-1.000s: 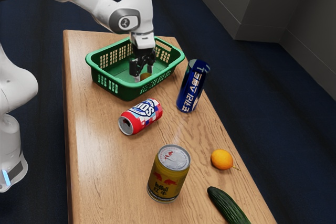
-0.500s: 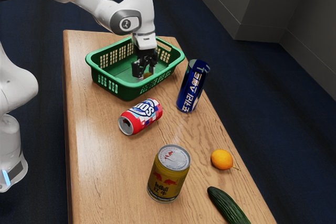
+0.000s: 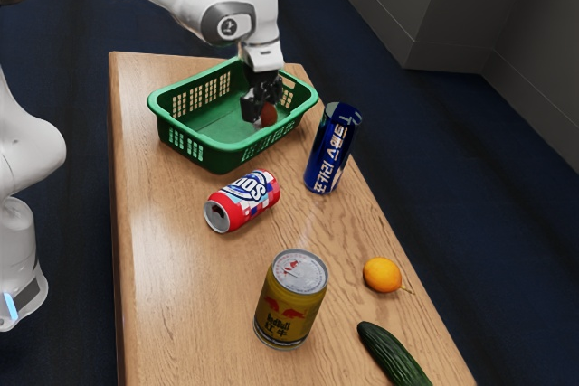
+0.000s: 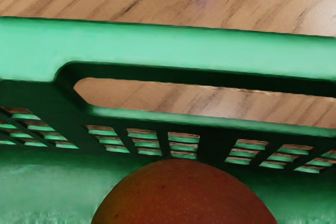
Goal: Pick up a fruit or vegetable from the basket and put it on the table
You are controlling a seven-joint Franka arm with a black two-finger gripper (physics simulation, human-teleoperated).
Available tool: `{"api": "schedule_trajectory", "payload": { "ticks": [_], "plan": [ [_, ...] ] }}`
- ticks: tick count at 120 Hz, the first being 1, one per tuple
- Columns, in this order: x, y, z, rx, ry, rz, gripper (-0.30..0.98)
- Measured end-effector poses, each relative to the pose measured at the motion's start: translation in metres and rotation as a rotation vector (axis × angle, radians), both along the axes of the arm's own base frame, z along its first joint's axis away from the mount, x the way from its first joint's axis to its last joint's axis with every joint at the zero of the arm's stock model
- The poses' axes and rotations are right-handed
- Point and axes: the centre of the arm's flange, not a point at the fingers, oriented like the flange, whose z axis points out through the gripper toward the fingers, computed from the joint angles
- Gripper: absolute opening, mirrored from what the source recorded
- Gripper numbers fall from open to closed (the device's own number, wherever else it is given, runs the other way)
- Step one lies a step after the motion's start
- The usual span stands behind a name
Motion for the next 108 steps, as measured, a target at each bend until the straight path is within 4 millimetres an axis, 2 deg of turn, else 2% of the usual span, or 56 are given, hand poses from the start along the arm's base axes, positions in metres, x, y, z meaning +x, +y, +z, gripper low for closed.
{"api": "schedule_trajectory", "payload": {
  "ticks": [6, 14, 29, 38, 47, 54, 67, 79, 89, 108],
  "plan": [
    [-0.007, 0.011, 0.000, -0.017, 0.039, 0.029, 0.16],
    [-0.006, 0.015, 0.013, -0.022, 0.084, 0.040, 0.17],
    [0.003, 0.003, 0.064, -0.028, 0.129, 0.017, 0.17],
    [0.005, 0.000, 0.110, -0.023, 0.143, 0.013, 0.17],
    [0.004, -0.014, 0.153, -0.017, 0.149, -0.006, 0.17],
    [0.002, -0.026, 0.176, -0.017, 0.161, -0.023, 0.17],
    [-0.004, -0.062, 0.217, -0.008, 0.172, -0.072, 0.16],
    [-0.007, -0.106, 0.240, 0.004, 0.181, -0.134, 0.16],
    [-0.007, -0.143, 0.249, 0.018, 0.185, -0.184, 0.16],
    [-0.001, -0.225, 0.250, 0.044, 0.167, -0.291, 0.16]
  ]
}}
